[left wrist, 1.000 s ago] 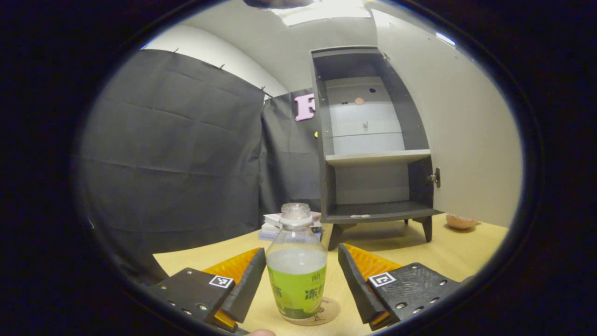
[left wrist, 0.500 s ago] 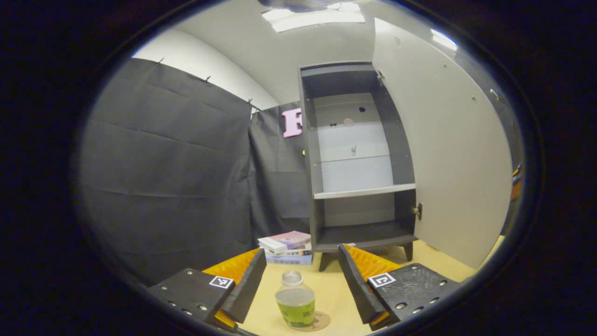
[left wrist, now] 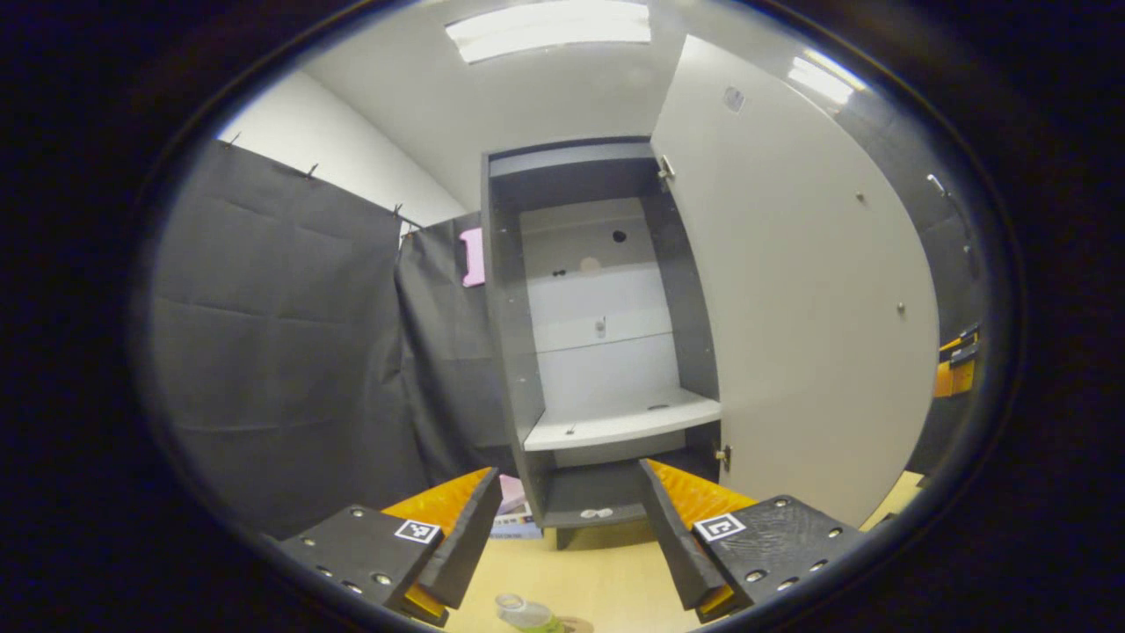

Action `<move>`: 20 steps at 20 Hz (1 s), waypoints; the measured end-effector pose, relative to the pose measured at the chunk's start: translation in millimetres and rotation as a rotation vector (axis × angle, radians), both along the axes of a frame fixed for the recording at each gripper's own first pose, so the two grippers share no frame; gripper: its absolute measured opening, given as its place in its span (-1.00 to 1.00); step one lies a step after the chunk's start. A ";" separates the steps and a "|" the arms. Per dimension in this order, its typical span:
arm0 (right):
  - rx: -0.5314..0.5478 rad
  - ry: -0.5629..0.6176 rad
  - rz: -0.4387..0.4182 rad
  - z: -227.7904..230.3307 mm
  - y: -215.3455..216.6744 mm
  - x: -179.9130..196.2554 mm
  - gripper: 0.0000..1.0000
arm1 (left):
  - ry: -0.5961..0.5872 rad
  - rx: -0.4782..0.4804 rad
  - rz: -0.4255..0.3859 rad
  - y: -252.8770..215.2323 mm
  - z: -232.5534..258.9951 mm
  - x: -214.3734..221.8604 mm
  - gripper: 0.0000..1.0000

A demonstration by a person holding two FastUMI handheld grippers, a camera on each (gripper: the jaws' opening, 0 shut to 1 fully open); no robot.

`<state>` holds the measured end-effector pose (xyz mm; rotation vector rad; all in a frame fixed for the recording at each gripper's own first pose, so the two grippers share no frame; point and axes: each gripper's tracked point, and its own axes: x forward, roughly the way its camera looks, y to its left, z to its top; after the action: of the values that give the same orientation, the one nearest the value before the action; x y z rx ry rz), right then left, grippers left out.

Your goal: Open the cabinet door with the right hand, grasp the bottle in the cabinet with the left hand and place it on the coaster, then close the cabinet door with the right hand.

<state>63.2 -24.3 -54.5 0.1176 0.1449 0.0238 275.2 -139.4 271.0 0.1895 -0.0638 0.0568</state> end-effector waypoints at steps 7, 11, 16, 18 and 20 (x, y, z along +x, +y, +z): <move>0.069 -0.126 0.112 66.9 25.2 -14.6 0.90 | 0.061 -0.057 -0.046 -41.2 46.3 -8.6 0.86; 0.025 -0.143 0.134 78.0 33.2 -14.8 0.85 | 0.067 -0.046 -0.082 -40.5 58.2 -3.6 0.86; 0.049 -0.124 0.132 76.4 65.2 -18.1 0.84 | 0.065 -0.077 -0.115 -18.5 69.3 13.0 0.77; 0.053 -0.124 0.145 76.7 88.8 -17.9 0.84 | 0.063 -0.064 -0.111 -2.4 73.5 14.9 0.69; 0.058 -0.117 0.179 76.5 115.5 -14.9 0.84 | 0.070 -0.072 -0.121 10.8 70.4 18.3 0.77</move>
<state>48.3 91.1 22.0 0.1606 0.0376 0.2134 293.5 -128.6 341.4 0.1157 -0.0033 -0.0678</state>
